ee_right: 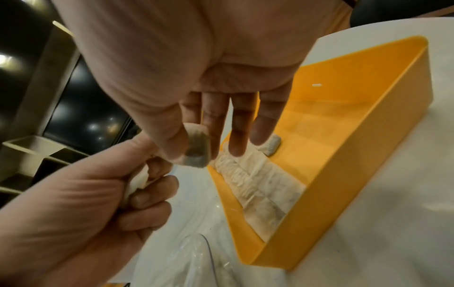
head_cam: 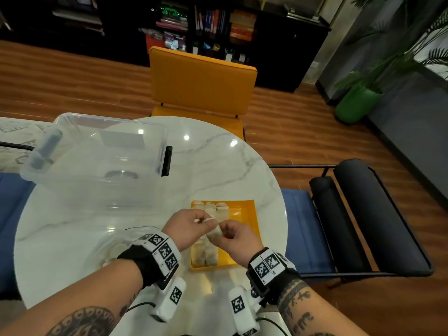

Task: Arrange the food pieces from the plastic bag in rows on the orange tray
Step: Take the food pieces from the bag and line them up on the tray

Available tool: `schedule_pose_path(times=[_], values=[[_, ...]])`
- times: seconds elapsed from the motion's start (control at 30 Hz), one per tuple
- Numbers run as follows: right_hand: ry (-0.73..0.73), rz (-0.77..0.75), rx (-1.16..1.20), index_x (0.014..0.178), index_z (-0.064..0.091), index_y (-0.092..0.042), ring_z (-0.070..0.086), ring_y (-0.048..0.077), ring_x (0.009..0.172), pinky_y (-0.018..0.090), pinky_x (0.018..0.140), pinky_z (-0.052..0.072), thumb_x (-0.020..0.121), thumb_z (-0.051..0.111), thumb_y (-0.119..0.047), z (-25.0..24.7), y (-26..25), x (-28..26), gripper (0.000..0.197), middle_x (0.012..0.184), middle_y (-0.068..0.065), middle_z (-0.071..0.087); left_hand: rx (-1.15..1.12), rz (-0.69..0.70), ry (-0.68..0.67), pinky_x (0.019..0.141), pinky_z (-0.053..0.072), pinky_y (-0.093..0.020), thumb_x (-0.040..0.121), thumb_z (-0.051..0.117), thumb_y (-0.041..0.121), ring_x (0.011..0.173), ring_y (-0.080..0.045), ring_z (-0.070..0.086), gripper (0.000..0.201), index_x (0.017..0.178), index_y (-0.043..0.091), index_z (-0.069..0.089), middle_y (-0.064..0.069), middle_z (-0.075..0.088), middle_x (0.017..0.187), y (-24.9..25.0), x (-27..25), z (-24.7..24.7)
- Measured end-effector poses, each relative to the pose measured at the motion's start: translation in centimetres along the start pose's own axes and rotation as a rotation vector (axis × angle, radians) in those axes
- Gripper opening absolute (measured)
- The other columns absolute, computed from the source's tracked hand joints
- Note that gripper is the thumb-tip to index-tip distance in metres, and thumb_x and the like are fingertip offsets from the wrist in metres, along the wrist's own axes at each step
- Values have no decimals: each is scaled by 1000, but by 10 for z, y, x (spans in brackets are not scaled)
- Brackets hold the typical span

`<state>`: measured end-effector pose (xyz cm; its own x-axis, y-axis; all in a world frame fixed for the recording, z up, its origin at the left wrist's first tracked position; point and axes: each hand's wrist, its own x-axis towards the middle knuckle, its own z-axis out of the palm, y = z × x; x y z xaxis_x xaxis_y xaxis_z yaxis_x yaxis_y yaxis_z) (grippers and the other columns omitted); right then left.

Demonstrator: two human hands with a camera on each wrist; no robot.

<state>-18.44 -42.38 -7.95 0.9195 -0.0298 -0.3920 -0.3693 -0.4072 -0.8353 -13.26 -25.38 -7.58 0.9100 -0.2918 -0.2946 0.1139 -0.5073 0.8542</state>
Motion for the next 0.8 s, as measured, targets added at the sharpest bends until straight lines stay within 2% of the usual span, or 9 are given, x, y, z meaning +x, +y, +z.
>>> schedule_pose_path(times=[0.07, 0.13, 0.3, 0.37, 0.4, 0.47, 0.53, 0.63, 0.8], values=[[8, -47, -25, 91, 69, -29, 66, 3, 81, 22, 74, 53, 82, 73, -43, 0, 4, 0, 17, 86, -11, 73, 70, 14, -48, 74, 47, -19, 82, 74, 42, 82, 0, 64, 15, 77, 28, 75, 13, 72, 81, -3, -1, 3], [7, -60, -72, 89, 68, -29, 68, 5, 85, 26, 79, 55, 86, 71, -39, 0, 8, 2, 11, 89, -8, 73, 90, 12, -53, 76, 50, -23, 79, 76, 44, 80, -1, 64, 16, 75, 29, 74, 12, 72, 80, -4, 0, 7], [27, 35, -177, 83, 65, -21, 67, 17, 77, 41, 78, 56, 79, 69, -35, -2, 20, 17, 16, 81, -3, 72, 100, -47, 61, 62, 41, -20, 75, 77, 50, 72, -5, 60, 22, 75, 30, 67, 10, 66, 77, -7, 7, 5], [69, 85, -202, 80, 63, -23, 67, 19, 79, 37, 74, 55, 81, 71, -31, -7, 24, 29, 12, 80, -3, 71, 168, -93, 131, 61, 41, -22, 81, 70, 50, 75, -9, 60, 20, 81, 31, 63, 8, 66, 81, -14, 10, 0], [84, 107, -245, 81, 61, -24, 64, 18, 77, 30, 67, 52, 85, 70, -27, -11, 24, 35, 11, 79, -3, 68, 206, -126, 150, 62, 42, -23, 84, 67, 49, 76, -9, 60, 19, 87, 31, 62, 7, 66, 84, -18, 11, -2], [90, 150, -350, 84, 59, -22, 57, 12, 69, 18, 55, 39, 91, 66, -22, -17, 25, 45, 10, 76, -7, 60, 265, -193, 151, 69, 46, -26, 86, 65, 48, 81, -13, 60, 24, 101, 28, 61, 3, 66, 92, -29, 13, -3], [75, 217, -391, 83, 58, -21, 52, 10, 64, 18, 50, 34, 91, 65, -20, -20, 26, 56, 11, 73, -7, 57, 310, -239, 112, 72, 47, -27, 86, 66, 46, 84, -16, 60, 32, 110, 26, 60, -1, 66, 99, -37, 13, -1], [35, 357, -371, 70, 56, -21, 50, 15, 58, 22, 50, 36, 85, 73, -23, -18, 30, 72, 23, 66, -3, 56, 373, -266, 58, 69, 43, -25, 85, 68, 44, 82, -14, 56, 37, 117, 27, 59, -1, 66, 105, -44, 12, 3], [25, 420, -391, 67, 62, -21, 54, 17, 59, 22, 52, 39, 80, 73, -29, -15, 35, 89, 19, 67, -2, 61, 376, -272, 44, 67, 48, -26, 84, 68, 42, 76, -10, 59, 30, 111, 32, 61, 8, 62, 86, -49, 11, 6]])
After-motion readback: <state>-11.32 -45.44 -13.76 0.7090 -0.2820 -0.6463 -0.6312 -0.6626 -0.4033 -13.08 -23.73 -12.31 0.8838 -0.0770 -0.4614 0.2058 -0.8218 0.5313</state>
